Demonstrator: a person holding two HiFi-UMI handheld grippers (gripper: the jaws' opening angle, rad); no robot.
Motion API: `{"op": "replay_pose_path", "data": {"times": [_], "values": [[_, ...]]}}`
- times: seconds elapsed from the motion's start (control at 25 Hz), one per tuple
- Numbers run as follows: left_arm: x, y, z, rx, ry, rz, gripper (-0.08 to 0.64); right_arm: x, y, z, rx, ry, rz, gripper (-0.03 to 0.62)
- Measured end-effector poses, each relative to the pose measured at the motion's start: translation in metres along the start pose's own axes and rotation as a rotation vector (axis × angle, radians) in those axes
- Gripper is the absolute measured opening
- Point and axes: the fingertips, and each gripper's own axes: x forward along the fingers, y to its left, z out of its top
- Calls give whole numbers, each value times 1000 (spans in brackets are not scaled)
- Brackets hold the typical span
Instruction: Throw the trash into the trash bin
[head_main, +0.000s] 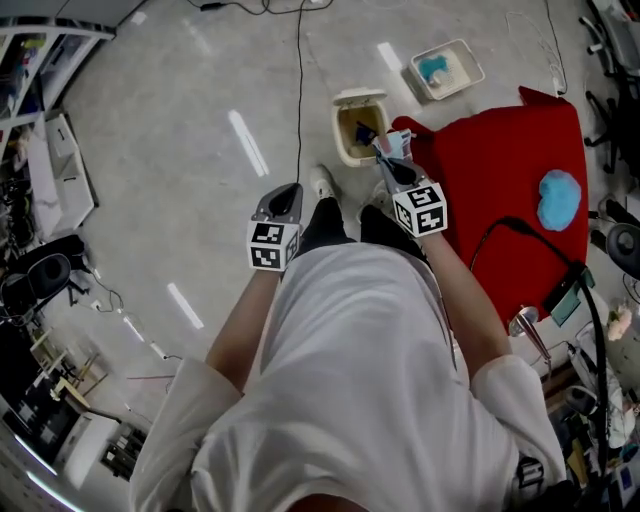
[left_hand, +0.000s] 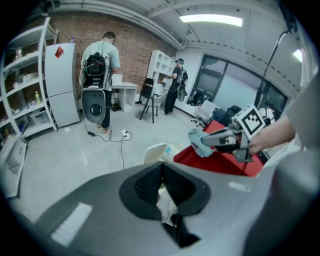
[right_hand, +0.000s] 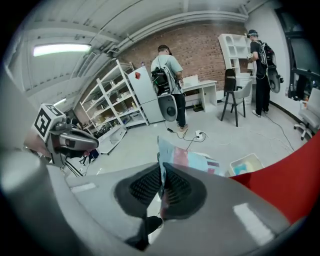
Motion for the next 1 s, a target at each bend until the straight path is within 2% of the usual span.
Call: {"op": "replay_pose_path", "data": {"times": [0.24,0.48,1.0], "values": [[11,21,-13,2,15,10,5,26,3,-9,24,33,46,2],[27,42,-25,30,38,30,5,52,-9,-25,38,69,55,2],[80,63,-47,75,115,-3,5,129,-41,-67,148,127,67,2]]}}
